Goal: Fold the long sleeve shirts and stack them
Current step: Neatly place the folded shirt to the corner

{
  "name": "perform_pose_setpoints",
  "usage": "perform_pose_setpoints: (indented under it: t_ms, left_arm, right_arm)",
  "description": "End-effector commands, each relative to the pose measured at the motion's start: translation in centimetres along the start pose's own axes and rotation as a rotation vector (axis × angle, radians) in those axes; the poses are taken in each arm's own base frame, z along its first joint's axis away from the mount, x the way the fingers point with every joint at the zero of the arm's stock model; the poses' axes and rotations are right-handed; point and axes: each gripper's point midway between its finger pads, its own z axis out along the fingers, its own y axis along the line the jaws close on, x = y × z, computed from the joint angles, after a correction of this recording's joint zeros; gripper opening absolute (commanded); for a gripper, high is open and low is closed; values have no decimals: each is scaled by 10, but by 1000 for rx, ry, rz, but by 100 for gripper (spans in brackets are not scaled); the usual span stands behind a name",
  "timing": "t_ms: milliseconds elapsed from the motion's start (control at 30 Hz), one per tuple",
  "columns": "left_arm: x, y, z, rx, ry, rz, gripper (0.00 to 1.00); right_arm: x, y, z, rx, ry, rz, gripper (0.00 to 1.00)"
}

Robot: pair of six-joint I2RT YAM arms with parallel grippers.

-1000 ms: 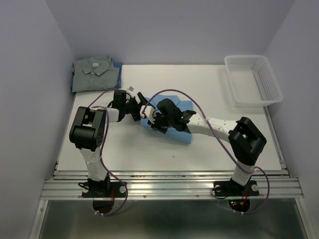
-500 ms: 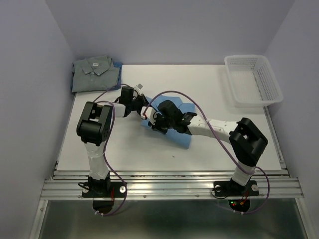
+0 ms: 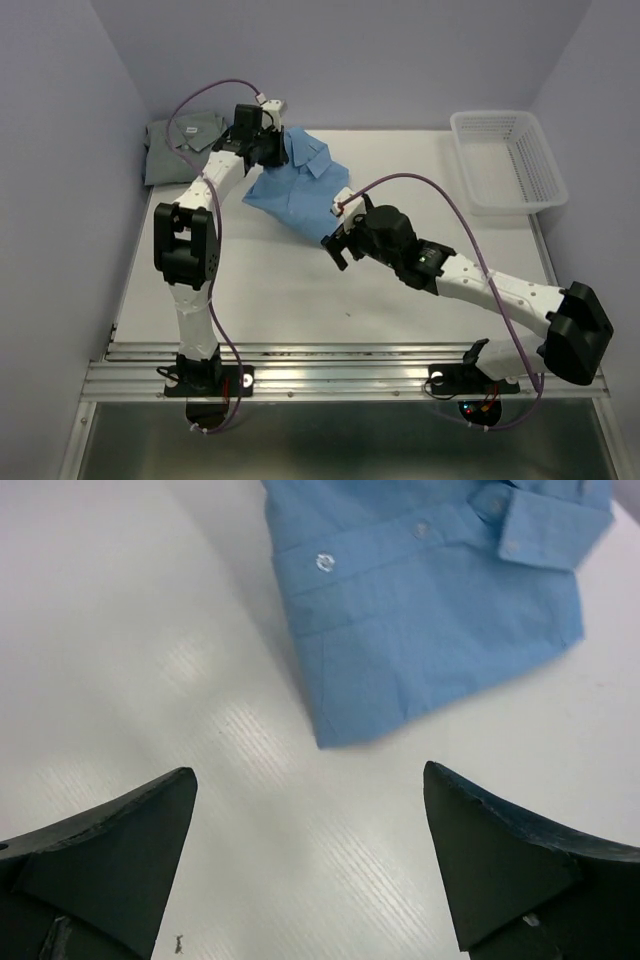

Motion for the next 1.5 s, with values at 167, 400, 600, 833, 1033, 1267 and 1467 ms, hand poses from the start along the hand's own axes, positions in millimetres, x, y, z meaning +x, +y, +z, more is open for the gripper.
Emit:
perform_pose_setpoints:
  t_ms: [167,400,600,833,1033,1267,1467]
  left_arm:
    - [-68,70,-49,-212,-22,236,0]
    - [-134,108,-97,-283,-168,348,0]
    - [-170,131,-114,-303,-293,366,0]
    - [-196,141,-114,-267,-385,362,0]
    - [-219,130,-122,-236,-475,332,0]
    - [-221,174,-121,-278,-525,207,0]
    - [-205,234,-114,-305,-542,67,0]
  right_arm:
    - [16,-93,-39,524,-12,117,100]
    - [22,-118,-44,577,-7,147,100]
    - [17,-121,-41,575,-16,146,100]
    - [17,-121,-45,580,-23,150,100]
    - [20,-126,-45,596,-15,149,100]
    - [20,-128,-36,603,0,145,100]
    - [15,-129,-26,597,3,146,100]
